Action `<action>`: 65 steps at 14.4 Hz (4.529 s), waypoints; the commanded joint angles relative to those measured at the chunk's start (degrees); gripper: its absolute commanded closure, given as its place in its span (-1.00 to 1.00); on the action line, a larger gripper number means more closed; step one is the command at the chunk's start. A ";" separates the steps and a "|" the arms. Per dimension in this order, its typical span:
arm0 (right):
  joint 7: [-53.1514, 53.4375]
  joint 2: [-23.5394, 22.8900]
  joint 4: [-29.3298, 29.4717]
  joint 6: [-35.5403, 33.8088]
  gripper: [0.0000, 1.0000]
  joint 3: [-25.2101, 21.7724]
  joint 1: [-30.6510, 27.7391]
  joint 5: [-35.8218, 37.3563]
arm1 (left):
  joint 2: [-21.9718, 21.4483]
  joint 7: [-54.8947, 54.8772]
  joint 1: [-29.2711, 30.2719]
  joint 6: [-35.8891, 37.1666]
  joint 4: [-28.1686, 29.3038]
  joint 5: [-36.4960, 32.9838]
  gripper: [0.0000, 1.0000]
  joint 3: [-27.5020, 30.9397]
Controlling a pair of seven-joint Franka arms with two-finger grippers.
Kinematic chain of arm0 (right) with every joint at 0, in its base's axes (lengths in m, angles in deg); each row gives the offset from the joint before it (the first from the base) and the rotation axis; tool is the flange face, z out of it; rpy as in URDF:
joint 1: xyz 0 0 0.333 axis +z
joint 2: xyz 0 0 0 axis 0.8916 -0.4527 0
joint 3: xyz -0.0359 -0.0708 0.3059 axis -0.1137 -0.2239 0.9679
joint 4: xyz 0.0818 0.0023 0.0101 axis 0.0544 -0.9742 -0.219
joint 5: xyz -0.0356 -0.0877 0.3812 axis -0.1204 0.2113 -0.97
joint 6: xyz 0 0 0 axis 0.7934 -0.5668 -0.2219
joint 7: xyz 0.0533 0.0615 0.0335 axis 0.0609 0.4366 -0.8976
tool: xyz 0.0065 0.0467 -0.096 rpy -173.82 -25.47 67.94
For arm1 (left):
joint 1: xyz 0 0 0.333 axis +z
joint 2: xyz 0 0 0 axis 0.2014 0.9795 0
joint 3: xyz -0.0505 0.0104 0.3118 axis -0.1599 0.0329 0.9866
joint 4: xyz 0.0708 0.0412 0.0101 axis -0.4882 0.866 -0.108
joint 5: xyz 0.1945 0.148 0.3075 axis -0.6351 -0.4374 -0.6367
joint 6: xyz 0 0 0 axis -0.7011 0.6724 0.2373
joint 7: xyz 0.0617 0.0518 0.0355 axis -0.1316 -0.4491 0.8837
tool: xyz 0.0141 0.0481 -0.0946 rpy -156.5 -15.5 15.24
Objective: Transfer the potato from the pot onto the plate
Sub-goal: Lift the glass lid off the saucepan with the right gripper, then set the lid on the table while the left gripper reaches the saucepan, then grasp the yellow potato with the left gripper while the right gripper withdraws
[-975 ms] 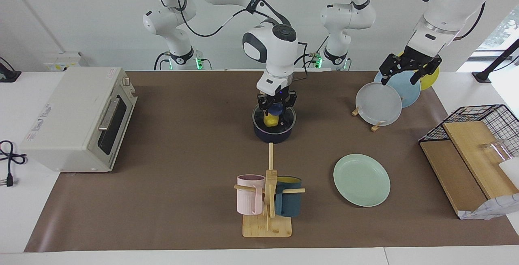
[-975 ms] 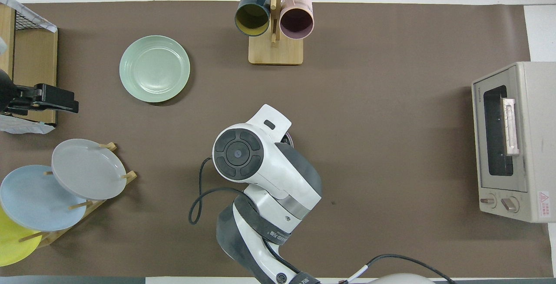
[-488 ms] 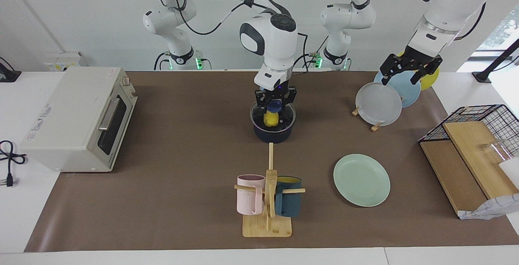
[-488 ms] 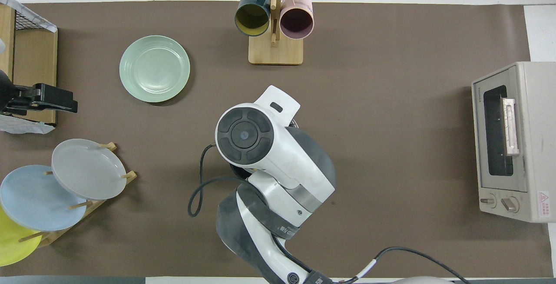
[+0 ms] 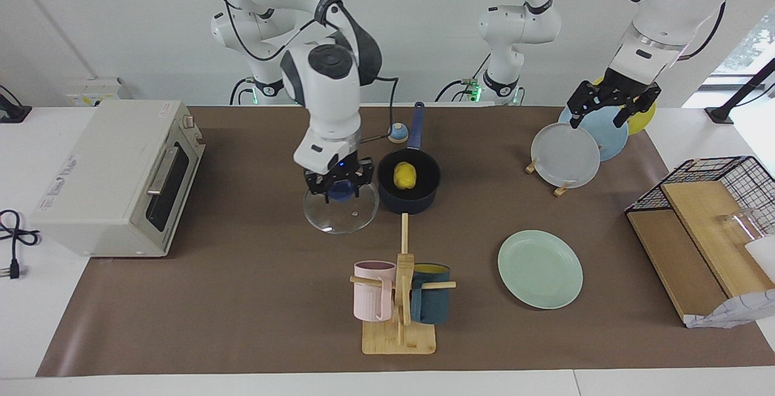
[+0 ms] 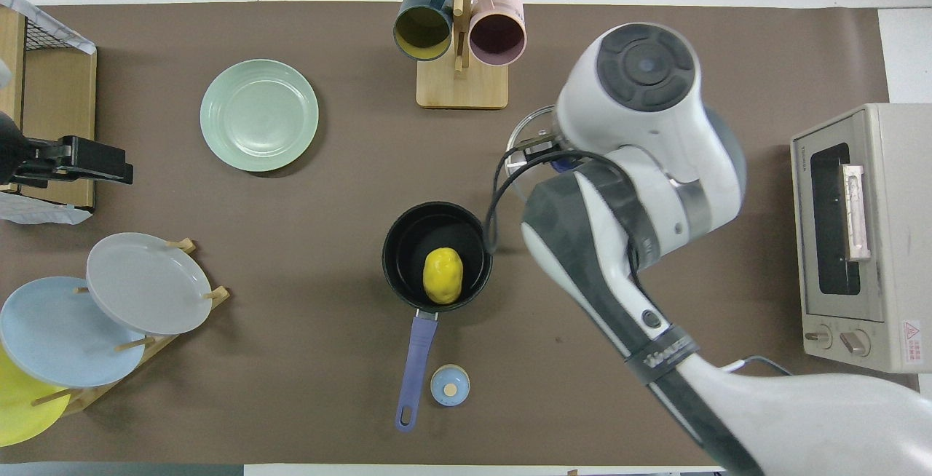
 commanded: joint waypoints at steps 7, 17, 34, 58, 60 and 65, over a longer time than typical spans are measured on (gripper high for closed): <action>-20.90 1.51 -17.78 17.73 0.42 0.70 -18.64 -1.10 | -2.30 17.96 -14.82 -4.03 6.94 5.06 -1.00 -0.36; -18.45 -2.01 -17.53 19.85 -1.00 0.70 -19.35 -1.19 | 2.00 33.71 -32.23 -23.72 22.69 5.07 -1.00 -0.45; -15.11 20.22 -11.81 -18.19 -1.00 0.52 -19.53 -1.45 | 13.86 36.26 -34.25 -35.58 22.78 4.63 -1.00 -0.45; -10.45 17.94 -3.37 -21.90 -1.00 -0.09 -20.14 -2.06 | 15.90 39.16 -35.40 -36.57 24.01 5.24 1.00 -0.54; -10.45 18.20 -3.37 -22.16 -1.00 -0.44 -19.96 -1.98 | 14.14 39.16 -35.05 -33.77 22.70 5.24 1.00 -0.45; -10.53 19.08 -3.63 -21.72 -1.00 -0.80 -19.88 -2.06 | 11.06 38.29 -31.72 -22.36 14.99 5.16 1.00 0.16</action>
